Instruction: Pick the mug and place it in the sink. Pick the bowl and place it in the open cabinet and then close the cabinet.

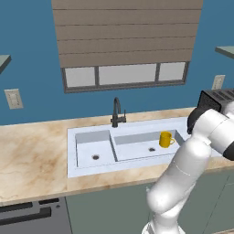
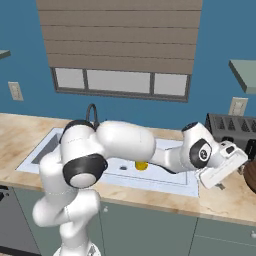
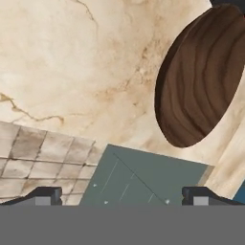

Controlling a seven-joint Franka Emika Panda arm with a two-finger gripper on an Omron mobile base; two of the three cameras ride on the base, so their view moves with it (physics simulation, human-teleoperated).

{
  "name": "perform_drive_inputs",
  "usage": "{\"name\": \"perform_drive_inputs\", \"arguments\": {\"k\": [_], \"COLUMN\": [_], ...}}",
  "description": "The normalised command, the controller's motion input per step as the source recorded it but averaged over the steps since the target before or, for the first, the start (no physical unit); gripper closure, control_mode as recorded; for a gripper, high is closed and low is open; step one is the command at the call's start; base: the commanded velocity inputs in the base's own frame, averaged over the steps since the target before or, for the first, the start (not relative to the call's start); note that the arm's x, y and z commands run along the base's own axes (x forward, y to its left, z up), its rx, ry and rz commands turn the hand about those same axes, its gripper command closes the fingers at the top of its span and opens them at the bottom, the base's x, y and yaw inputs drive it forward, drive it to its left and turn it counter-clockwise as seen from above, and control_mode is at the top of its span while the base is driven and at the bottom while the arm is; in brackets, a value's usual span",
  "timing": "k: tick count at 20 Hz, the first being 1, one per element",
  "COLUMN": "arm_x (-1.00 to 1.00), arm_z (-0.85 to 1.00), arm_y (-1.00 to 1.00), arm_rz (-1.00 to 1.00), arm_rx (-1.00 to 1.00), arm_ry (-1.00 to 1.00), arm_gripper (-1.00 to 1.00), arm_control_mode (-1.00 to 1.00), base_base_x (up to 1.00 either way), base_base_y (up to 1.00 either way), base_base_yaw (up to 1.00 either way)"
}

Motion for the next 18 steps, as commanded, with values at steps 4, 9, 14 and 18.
{"name": "perform_drive_inputs", "arguments": {"k": [4, 9, 14, 18], "arm_x": [0.29, 0.33, 0.23, 0.17], "arm_z": [-0.08, -0.21, -0.23, -0.23], "arm_y": [-0.16, -0.13, -0.30, -0.33], "arm_rz": [0.00, 0.00, 0.00, 0.00], "arm_rx": [0.02, 0.03, 0.05, 0.04], "arm_ry": [-0.03, 0.00, 0.00, 0.00], "arm_gripper": [-1.00, -1.00, -1.00, -1.00], "arm_control_mode": [-1.00, -1.00, -1.00, -1.00], "base_base_x": [0.00, 0.00, 0.00, 0.00], "base_base_y": [0.00, 0.00, 0.00, 0.00], "base_base_yaw": [0.00, 0.00, 0.00, 0.00]}}
